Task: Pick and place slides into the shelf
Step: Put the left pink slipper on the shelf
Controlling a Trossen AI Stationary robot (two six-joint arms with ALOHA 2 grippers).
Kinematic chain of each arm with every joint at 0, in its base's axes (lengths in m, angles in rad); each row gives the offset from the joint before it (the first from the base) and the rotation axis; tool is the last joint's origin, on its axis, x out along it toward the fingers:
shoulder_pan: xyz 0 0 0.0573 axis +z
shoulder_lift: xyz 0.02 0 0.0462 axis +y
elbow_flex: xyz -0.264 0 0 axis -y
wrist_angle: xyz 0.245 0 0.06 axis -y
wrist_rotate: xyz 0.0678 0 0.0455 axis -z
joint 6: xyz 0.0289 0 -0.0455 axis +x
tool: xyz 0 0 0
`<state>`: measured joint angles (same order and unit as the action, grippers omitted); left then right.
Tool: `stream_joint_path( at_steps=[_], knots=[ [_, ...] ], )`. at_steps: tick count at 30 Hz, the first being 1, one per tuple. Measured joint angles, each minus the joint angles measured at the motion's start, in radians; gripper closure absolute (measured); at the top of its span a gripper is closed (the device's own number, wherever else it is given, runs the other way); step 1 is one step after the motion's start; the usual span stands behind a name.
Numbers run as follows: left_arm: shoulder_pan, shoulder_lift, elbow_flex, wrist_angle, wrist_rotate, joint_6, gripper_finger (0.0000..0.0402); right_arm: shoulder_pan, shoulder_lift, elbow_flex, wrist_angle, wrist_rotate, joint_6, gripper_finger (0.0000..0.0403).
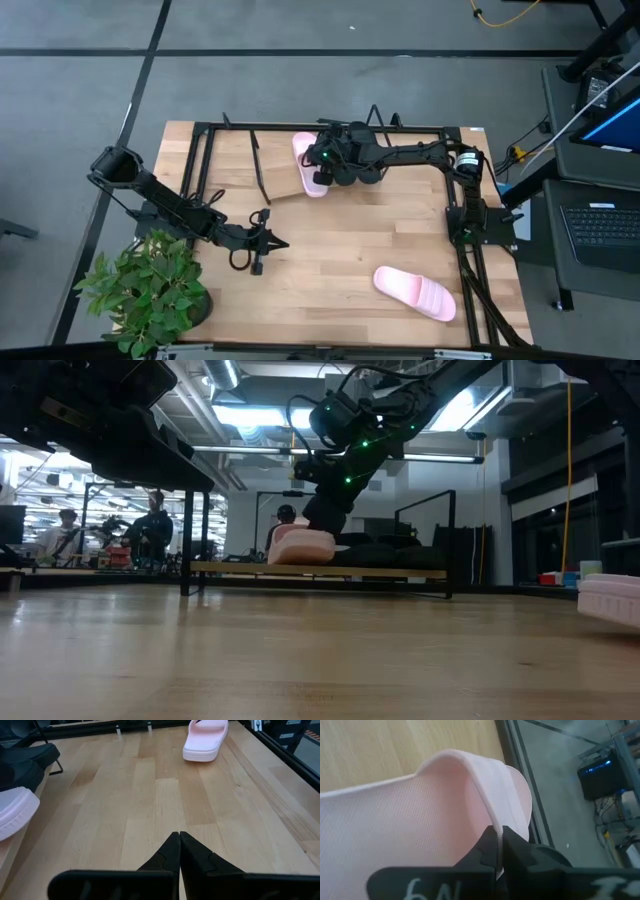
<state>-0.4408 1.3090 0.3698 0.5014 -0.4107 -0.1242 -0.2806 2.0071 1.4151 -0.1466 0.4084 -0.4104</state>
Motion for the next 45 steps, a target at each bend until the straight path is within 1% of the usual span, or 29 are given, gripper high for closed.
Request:
stream_joint_path(
  at_steps=[3, 9, 14, 18, 27, 35, 45],
  knots=[
    [0.0, 0.0, 0.0, 0.0, 0.0, 0.0, 0.0401, 0.0, 0.0, 0.0, -0.01, -0.001, -0.037, 0.0386],
    [0.0, 0.0, 0.0, 0.0, 0.0, 0.0, 0.0401, 0.0, 0.0, 0.0, -0.014, 0.0, -0.041, 0.0389],
    [0.0, 0.0, 0.0, 0.0, 0.0, 0.0, 0.0401, 0.0, 0.0, 0.0, -0.015, 0.0, -0.043, 0.0371],
    [0.0, 0.0, 0.0, 0.0, 0.0, 0.0, 0.0401, 0.0, 0.0, 0.0, -0.016, 0.0, -0.043, 0.0365],
    [0.0, 0.0, 0.0, 0.0, 0.0, 0.0, 0.0401, 0.0, 0.0, 0.0, -0.015, -0.001, -0.047, 0.0362],
    [0.0, 0.0, 0.0, 0.0, 0.0, 0.0, 0.0401, 0.004, 0.001, 0.0, -0.017, 0.0, -0.146, 0.0361],
    [0.0, 0.0, 0.0, 0.0, 0.0, 0.0, 0.0401, 0.011, 0.002, 0.0, -0.018, 0.003, -0.152, 0.0358]
  ],
)
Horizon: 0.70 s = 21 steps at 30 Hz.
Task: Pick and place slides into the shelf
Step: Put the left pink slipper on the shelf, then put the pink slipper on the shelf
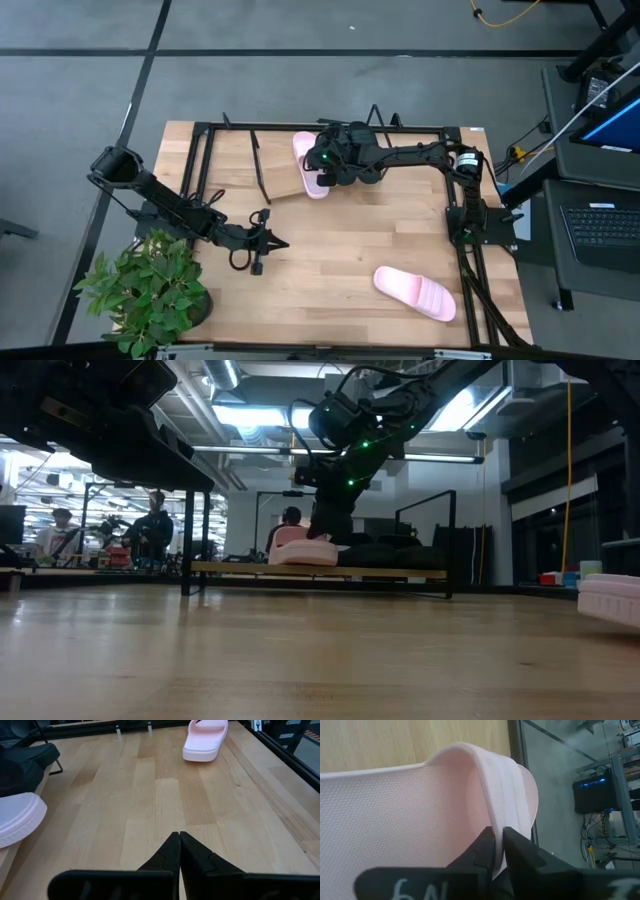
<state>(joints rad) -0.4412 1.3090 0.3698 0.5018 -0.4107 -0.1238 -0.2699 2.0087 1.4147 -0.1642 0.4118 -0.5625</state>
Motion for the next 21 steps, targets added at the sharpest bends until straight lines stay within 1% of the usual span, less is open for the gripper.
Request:
stream_joint_path(
  at_steps=[3, 8, 12, 16, 21],
  knots=[
    [0.0, 0.0, 0.0, 0.0, 0.0, 0.0, 0.0401, 0.0, 0.0, 0.0, 0.0, 0.0, 0.0, 0.0336],
    [0.0, 0.0, 0.0, 0.0, 0.0, -0.002, 0.0401, 0.0, 0.0, 0.0, -0.002, -0.001, 0.005, 0.0279],
    [0.0, 0.0, 0.0, 0.0, 0.0, -0.003, 0.0401, 0.003, 0.0, 0.0, -0.002, 0.035, 0.003, 0.0245],
    [0.0, 0.0, 0.0, 0.0, 0.0, -0.004, 0.0401, 0.01, 0.0, 0.0, 0.0, 0.051, 0.004, 0.0228],
    [0.0, 0.0, 0.0, 0.0, 0.0, -0.004, 0.0401, 0.031, 0.0, 0.002, 0.0, 0.053, 0.002, 0.0225]
  ],
)
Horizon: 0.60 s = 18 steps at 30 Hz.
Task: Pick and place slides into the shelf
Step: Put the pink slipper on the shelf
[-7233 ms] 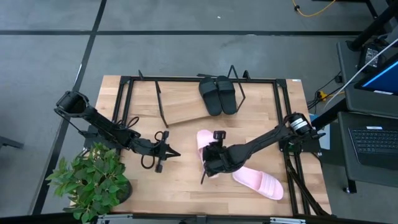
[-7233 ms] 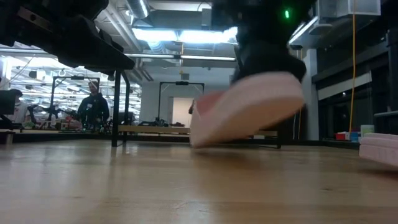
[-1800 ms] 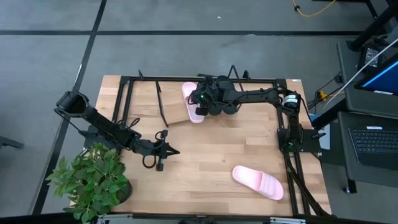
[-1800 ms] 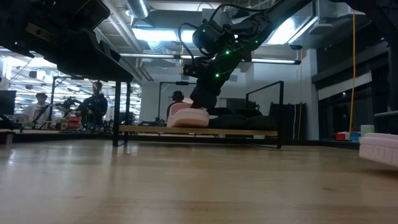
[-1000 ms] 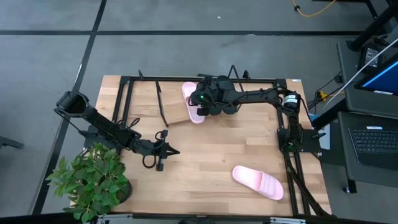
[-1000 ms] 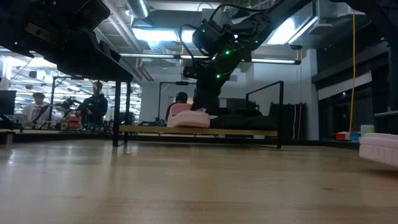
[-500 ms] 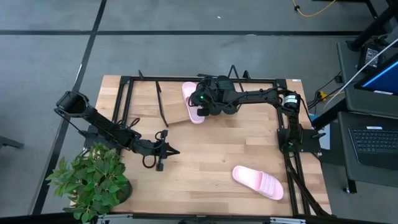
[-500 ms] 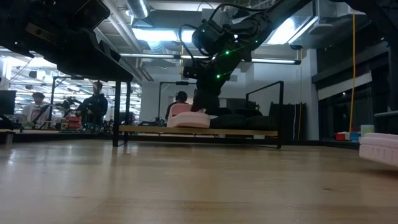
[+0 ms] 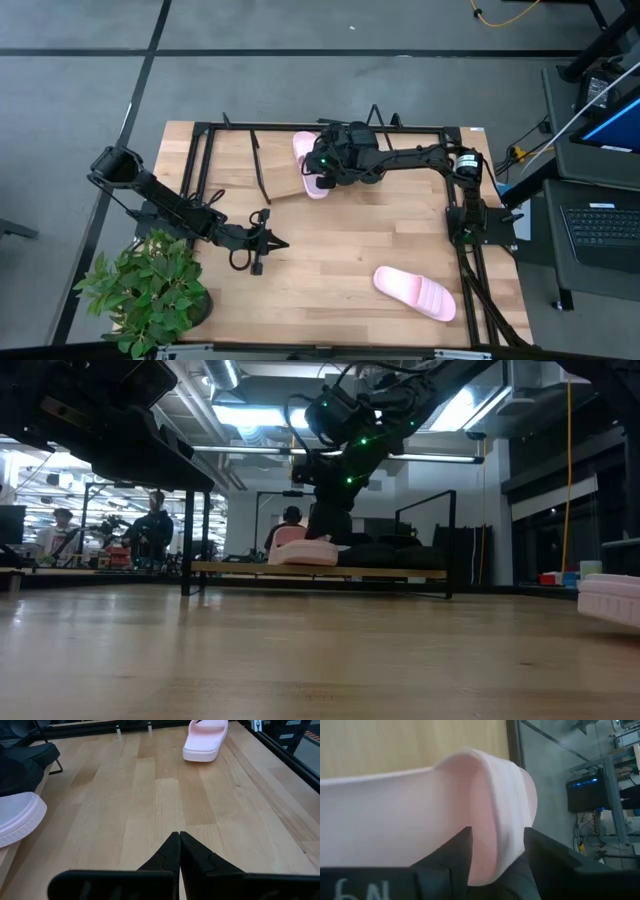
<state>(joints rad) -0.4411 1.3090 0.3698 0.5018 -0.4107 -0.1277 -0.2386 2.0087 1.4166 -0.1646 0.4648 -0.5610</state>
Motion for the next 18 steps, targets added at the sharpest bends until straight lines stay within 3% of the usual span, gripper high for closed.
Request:
stream_joint_path(
  at_steps=[7, 18],
  knots=[
    [0.0, 0.0, 0.0, 0.005, 0.0, 0.0, 0.0401, 0.039, -0.011, 0.091, -0.037, 0.072, -0.008, 0.0224],
    [0.0, 0.0, 0.0, 0.005, 0.0, 0.0, 0.0401, 0.104, -0.011, 0.301, -0.307, 0.086, 0.096, 0.0224]
  ],
)
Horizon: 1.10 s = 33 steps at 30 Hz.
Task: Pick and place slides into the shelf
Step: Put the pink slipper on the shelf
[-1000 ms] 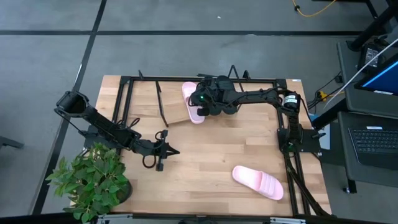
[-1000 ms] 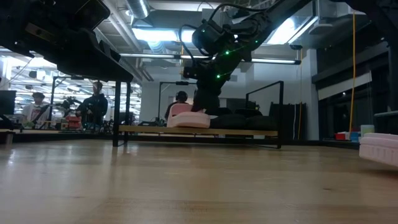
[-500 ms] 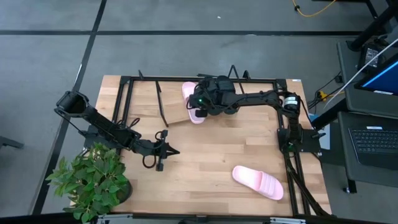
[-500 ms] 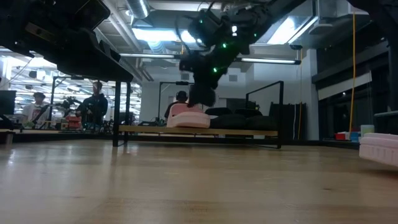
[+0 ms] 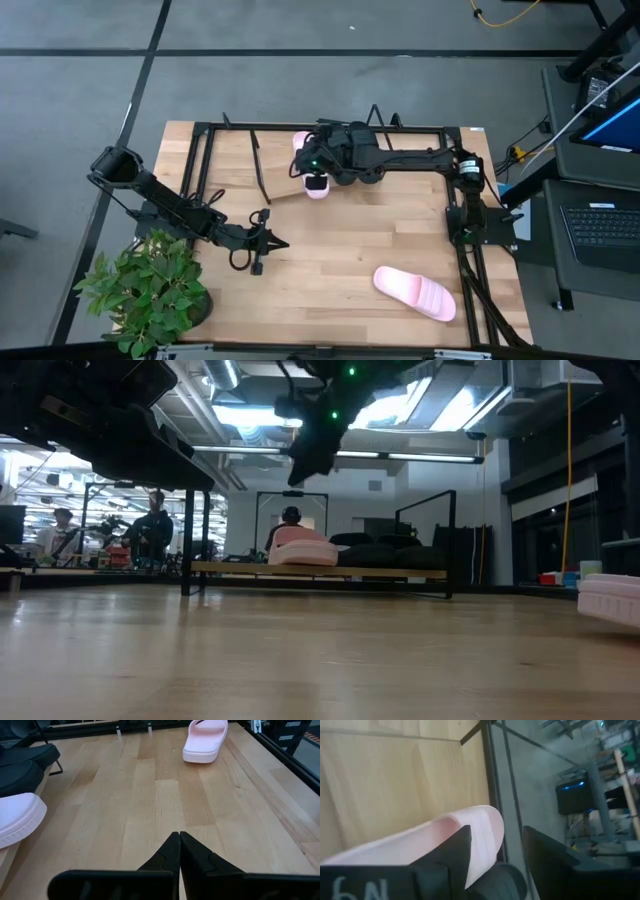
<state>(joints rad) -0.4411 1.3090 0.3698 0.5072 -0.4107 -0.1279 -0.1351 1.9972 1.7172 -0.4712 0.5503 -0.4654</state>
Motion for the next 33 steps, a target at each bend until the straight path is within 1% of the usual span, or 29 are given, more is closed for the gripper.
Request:
stream_joint_path(
  at_steps=[4, 11, 16, 22, 26, 30, 33],
  knots=[
    [0.0, 0.0, 0.0, 0.001, 0.0, 0.0, 0.0401, 0.012, 0.0, 0.031, -0.014, -0.001, 0.042, 0.0224],
    [0.0, 0.0, 0.0, 0.001, 0.0, 0.0, 0.0401, 0.015, 0.0, 0.035, 0.065, -0.001, 0.039, 0.0224],
    [0.0, 0.0, 0.0, 0.002, 0.0, 0.0, 0.0401, 0.015, 0.0, 0.035, 0.064, -0.002, 0.04, 0.0224],
    [0.0, 0.0, 0.0, 0.002, 0.0, 0.0, 0.0401, 0.028, 0.0, 0.035, 0.044, -0.001, 0.081, 0.0224],
    [0.0, 0.0, 0.0, 0.001, 0.0, 0.0, 0.0401, 0.07, -0.012, 0.035, 0.003, 0.006, 0.113, 0.0224],
    [0.0, 0.0, 0.0, 0.0, 0.0, -0.003, 0.0401, 0.134, -0.021, 0.022, -0.068, 0.008, 0.233, 0.0224],
    [0.0, 0.0, 0.0, -0.001, 0.006, -0.019, 0.0401, 0.19, -0.021, -0.011, -0.091, 0.006, 0.281, 0.0224]
  ],
)
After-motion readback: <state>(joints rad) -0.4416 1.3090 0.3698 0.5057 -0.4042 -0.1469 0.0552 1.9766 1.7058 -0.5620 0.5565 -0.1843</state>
